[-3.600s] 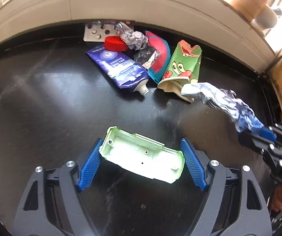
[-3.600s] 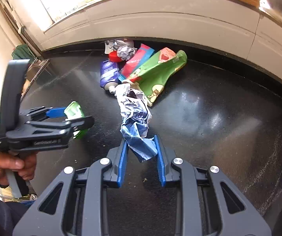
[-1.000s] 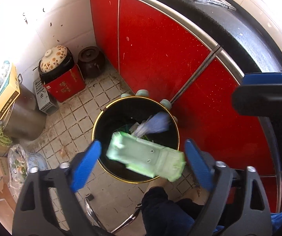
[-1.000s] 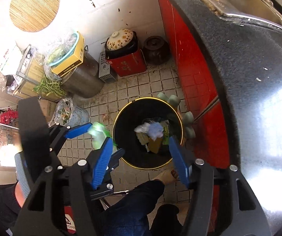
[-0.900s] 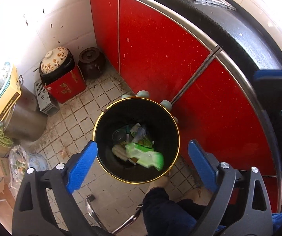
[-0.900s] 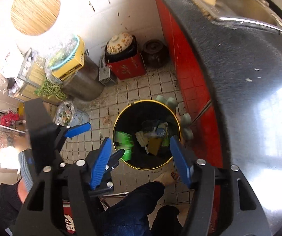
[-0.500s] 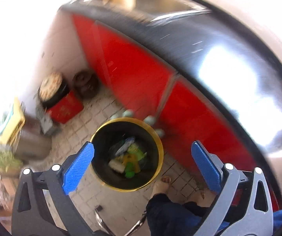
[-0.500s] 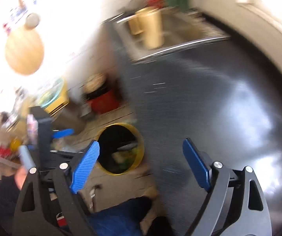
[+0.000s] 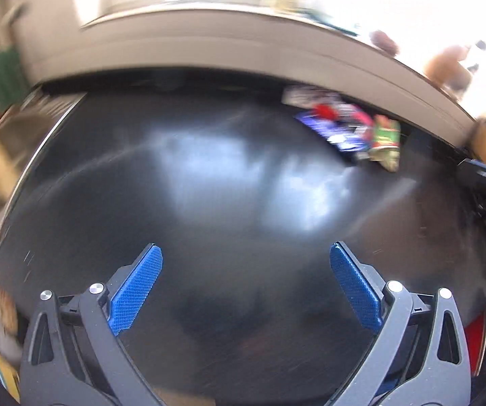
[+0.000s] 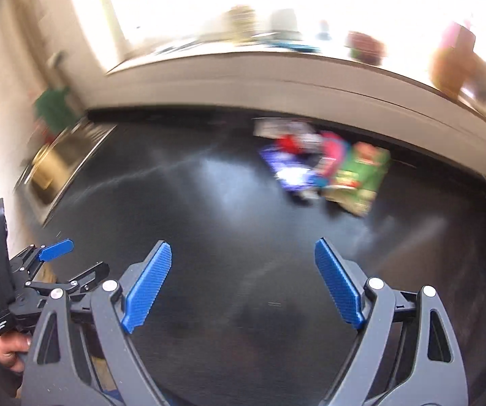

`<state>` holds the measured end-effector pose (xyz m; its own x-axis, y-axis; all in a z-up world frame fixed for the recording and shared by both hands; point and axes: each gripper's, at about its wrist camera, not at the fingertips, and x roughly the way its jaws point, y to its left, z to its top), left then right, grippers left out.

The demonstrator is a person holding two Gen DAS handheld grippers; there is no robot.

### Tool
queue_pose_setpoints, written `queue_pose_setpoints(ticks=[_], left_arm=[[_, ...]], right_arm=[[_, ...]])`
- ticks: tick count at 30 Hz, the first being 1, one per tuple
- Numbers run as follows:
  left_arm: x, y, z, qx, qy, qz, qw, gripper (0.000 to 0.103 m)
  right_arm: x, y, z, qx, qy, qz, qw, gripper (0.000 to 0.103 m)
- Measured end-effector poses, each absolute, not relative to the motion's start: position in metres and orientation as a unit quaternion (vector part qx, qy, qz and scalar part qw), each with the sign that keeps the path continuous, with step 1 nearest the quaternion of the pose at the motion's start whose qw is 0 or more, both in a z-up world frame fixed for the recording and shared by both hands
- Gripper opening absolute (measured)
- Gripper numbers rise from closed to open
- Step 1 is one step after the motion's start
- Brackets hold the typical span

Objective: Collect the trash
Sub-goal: 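Return both tools to the countertop, then grasp the blue toothpaste tube with left tool while right tool grasps green snack bag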

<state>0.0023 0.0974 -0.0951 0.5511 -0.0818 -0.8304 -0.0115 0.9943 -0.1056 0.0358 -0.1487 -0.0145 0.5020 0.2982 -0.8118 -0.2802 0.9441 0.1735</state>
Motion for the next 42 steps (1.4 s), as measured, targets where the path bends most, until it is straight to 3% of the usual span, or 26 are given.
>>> queue_pose_setpoints(ticks=[8, 22, 33, 42], left_arm=[[0.062, 0.002, -0.093, -0.006, 0.478, -0.068, 0.876, 0.096], [0.172, -0.062, -0.158, 0.008, 0.528, -0.031, 0.848, 0.096], [0.224, -0.068, -0.202, 0.009, 0.545, 0.003, 0.839, 0.096], [0.207, -0.007, -0.187, -0.018, 0.549, 0.0, 0.835, 0.096]], right_arm=[[0.057, -0.22, -0.035, 0.043, 0.48, 0.119, 0.868, 0.084], [0.124, -0.253, -0.064, 0.039, 0.51, 0.125, 0.85, 0.084], [0.183, -0.256, -0.109, 0.046, 0.557, 0.139, 0.818, 0.084], [0.228, -0.236, -0.14, 0.073, 0.583, 0.153, 0.794, 0.084]])
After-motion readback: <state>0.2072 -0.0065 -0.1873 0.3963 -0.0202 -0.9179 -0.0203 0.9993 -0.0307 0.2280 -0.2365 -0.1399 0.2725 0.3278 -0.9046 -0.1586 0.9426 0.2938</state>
